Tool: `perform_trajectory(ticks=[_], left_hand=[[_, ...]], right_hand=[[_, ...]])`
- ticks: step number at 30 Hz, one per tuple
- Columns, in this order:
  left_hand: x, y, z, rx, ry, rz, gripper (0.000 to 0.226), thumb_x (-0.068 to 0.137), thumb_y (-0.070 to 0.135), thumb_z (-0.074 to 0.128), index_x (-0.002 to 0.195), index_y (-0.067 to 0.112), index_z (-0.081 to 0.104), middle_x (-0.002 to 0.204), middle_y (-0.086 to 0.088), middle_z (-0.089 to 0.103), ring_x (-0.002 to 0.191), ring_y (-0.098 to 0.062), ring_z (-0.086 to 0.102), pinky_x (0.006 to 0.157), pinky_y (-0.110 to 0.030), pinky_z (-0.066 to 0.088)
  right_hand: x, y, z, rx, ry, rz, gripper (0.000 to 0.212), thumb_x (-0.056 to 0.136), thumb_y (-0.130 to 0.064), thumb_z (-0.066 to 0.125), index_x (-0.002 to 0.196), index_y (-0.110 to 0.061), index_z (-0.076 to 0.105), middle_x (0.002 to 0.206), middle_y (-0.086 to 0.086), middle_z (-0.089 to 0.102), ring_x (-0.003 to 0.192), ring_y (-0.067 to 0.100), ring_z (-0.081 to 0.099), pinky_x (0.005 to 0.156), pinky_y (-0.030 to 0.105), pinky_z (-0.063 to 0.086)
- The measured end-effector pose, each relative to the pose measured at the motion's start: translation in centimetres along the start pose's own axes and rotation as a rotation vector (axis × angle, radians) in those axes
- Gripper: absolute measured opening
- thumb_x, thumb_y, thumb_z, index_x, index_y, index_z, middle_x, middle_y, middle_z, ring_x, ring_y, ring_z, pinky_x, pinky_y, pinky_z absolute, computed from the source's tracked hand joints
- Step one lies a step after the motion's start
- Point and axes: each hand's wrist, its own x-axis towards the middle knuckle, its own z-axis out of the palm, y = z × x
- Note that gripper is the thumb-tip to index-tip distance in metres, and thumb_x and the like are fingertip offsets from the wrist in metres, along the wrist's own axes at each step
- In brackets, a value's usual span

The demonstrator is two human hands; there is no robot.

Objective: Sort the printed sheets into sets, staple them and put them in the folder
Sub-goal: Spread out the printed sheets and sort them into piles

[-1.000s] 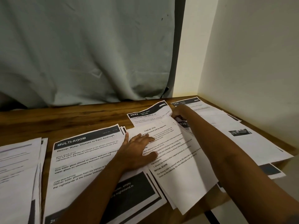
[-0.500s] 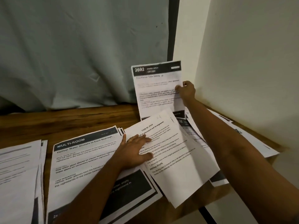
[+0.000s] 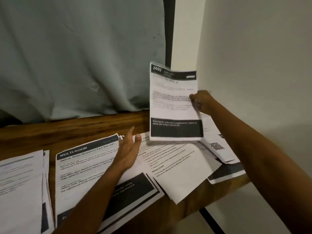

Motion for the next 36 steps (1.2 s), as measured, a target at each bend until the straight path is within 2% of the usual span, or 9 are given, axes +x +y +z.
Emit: perform_trajectory(ticks=[2, 4, 6, 11, 18, 24, 28, 32, 36], left_hand=[[0.4, -0.2, 0.0, -0.071, 0.100, 0.006, 0.107, 0.056, 0.099, 0.003, 0.147, 0.045, 0.013, 0.158, -0.004, 0.020, 0.145, -0.037, 0.016, 0.108, -0.064, 0.027], [0.6, -0.1, -0.1, -0.104, 0.158, 0.020, 0.100, 0.060, 0.099, 0.008, 0.145, 0.047, 0.013, 0.155, -0.006, 0.023, 0.140, -0.040, 0.027, 0.103, -0.064, 0.035], [0.4, 0.1, -0.1, -0.073, 0.156, 0.041, 0.102, 0.060, 0.098, 0.010, 0.146, 0.044, 0.012, 0.153, -0.007, 0.027, 0.138, -0.039, 0.030, 0.103, -0.063, 0.035], [0.2, -0.3, 0.2, 0.186, 0.001, 0.173, 0.100, 0.069, 0.091, 0.015, 0.150, 0.034, 0.013, 0.160, -0.002, 0.017, 0.147, -0.027, 0.009, 0.116, -0.057, 0.013], [0.6, -0.7, 0.5, 0.500, -0.174, 0.240, 0.099, 0.070, 0.087, 0.018, 0.148, 0.027, 0.030, 0.158, -0.001, 0.022, 0.147, -0.021, 0.013, 0.119, -0.048, -0.001], [0.5, -0.3, 0.5, 0.611, -0.226, 0.210, 0.081, 0.083, 0.075, 0.036, 0.147, 0.026, 0.032, 0.158, -0.002, 0.022, 0.146, -0.022, 0.016, 0.118, -0.047, -0.003], [0.5, -0.3, 0.4, 0.594, -0.227, 0.206, 0.083, 0.077, 0.078, 0.029, 0.139, 0.024, 0.041, 0.152, 0.000, 0.036, 0.142, -0.020, 0.027, 0.119, -0.050, 0.001], [0.6, -0.5, 0.5, 0.570, -0.217, 0.211, 0.070, 0.087, 0.071, 0.036, 0.140, 0.026, 0.040, 0.151, 0.000, 0.036, 0.142, -0.020, 0.025, 0.119, -0.049, 0.001], [0.8, -0.8, 0.5, 0.564, -0.246, 0.204, 0.081, 0.078, 0.077, 0.023, 0.143, 0.030, 0.038, 0.155, 0.002, 0.030, 0.145, -0.020, 0.020, 0.119, -0.047, -0.003]], right_hand=[[-1.5, 1.4, 0.4, -0.234, -0.107, -0.008, 0.012, 0.091, -0.012, 0.059, 0.099, -0.003, 0.057, 0.110, 0.021, 0.061, 0.088, 0.026, 0.056, 0.074, 0.036, 0.049], [-2.6, 2.9, 1.2, -0.401, -0.226, -0.006, 0.027, 0.091, -0.013, 0.060, 0.114, 0.000, 0.056, 0.109, 0.014, 0.062, 0.092, 0.025, 0.059, 0.071, 0.032, 0.051], [-4.0, 4.2, 2.4, -0.537, -0.307, -0.030, 0.030, 0.090, -0.013, 0.059, 0.117, 0.000, 0.055, 0.110, 0.012, 0.061, 0.092, 0.022, 0.057, 0.068, 0.027, 0.047], [-6.2, 6.2, 5.7, -0.655, -0.309, -0.084, 0.038, 0.089, -0.013, 0.062, 0.123, -0.002, 0.052, 0.122, 0.015, 0.058, 0.108, 0.028, 0.056, 0.089, 0.032, 0.044], [-7.4, 7.6, 7.5, -0.823, -0.213, -0.121, 0.038, 0.091, -0.026, 0.059, 0.122, -0.004, 0.055, 0.126, 0.014, 0.058, 0.120, 0.032, 0.051, 0.102, 0.040, 0.041], [-8.8, 8.1, 6.0, -0.861, -0.313, -0.059, 0.054, 0.085, -0.043, 0.064, 0.125, -0.009, 0.054, 0.128, 0.010, 0.056, 0.119, 0.032, 0.050, 0.100, 0.042, 0.043], [-10.1, 7.9, 5.5, -0.783, -0.316, -0.110, 0.058, 0.087, -0.038, 0.066, 0.133, -0.007, 0.047, 0.136, 0.011, 0.052, 0.125, 0.029, 0.046, 0.103, 0.038, 0.038], [-10.9, 7.9, 5.2, -0.732, -0.349, -0.106, 0.057, 0.086, -0.033, 0.068, 0.132, -0.007, 0.049, 0.136, 0.011, 0.052, 0.124, 0.026, 0.047, 0.096, 0.030, 0.038], [-11.1, 8.2, 5.1, -0.789, -0.368, -0.115, 0.061, 0.087, -0.036, 0.066, 0.137, -0.008, 0.043, 0.140, 0.012, 0.048, 0.129, 0.028, 0.043, 0.107, 0.038, 0.036]])
